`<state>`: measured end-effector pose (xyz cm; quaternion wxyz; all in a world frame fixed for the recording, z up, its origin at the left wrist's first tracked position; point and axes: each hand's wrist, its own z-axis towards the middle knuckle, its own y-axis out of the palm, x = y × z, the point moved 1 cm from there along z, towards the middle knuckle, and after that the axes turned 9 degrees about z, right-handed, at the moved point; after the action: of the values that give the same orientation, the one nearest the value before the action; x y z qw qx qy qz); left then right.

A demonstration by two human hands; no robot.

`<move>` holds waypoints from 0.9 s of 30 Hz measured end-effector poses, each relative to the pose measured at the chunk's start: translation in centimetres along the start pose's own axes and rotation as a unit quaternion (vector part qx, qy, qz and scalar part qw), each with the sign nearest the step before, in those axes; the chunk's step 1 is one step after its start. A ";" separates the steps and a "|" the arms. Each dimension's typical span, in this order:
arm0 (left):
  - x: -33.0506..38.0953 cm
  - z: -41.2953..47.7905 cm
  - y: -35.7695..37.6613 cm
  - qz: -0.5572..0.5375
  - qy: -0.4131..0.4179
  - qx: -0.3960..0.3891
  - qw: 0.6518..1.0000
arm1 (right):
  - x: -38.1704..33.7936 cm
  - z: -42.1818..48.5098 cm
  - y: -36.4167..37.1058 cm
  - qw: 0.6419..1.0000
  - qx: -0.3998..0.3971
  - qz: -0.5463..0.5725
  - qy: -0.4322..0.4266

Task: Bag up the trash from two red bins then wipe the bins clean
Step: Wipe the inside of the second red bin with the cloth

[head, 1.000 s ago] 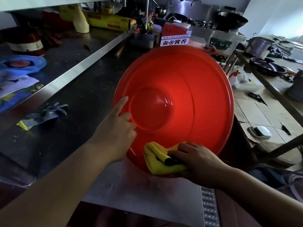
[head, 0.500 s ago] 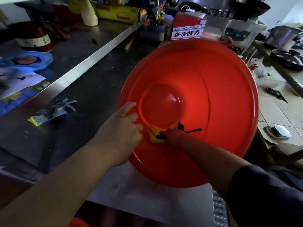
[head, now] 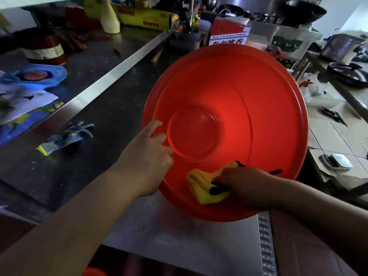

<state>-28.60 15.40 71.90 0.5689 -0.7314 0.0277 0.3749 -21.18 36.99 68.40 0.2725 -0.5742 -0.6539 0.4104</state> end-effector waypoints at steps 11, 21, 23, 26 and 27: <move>0.6 -0.1 0.2 -0.024 0.019 0.057 0.998 | 2.8 10.6 2.6 0.996 -0.016 0.017 0.088; 0.0 0.1 0.7 -0.036 -0.008 0.126 0.991 | 3.2 15.4 2.0 0.990 -0.055 0.006 0.127; -0.2 0.1 0.3 -0.041 -0.013 0.085 0.995 | 2.7 14.1 1.7 0.993 -0.036 0.000 0.111; 0.0 0.0 0.7 -0.030 -0.007 0.037 0.999 | 2.2 10.5 1.5 0.997 0.009 0.004 0.082; 0.0 0.0 0.7 -0.026 -0.015 0.026 0.999 | 2.0 8.9 1.4 0.997 0.026 0.012 0.072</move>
<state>-28.96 15.17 71.36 0.5976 -0.7113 0.0100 0.3697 -28.21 36.97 62.36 0.3289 -0.6023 -0.6149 0.3885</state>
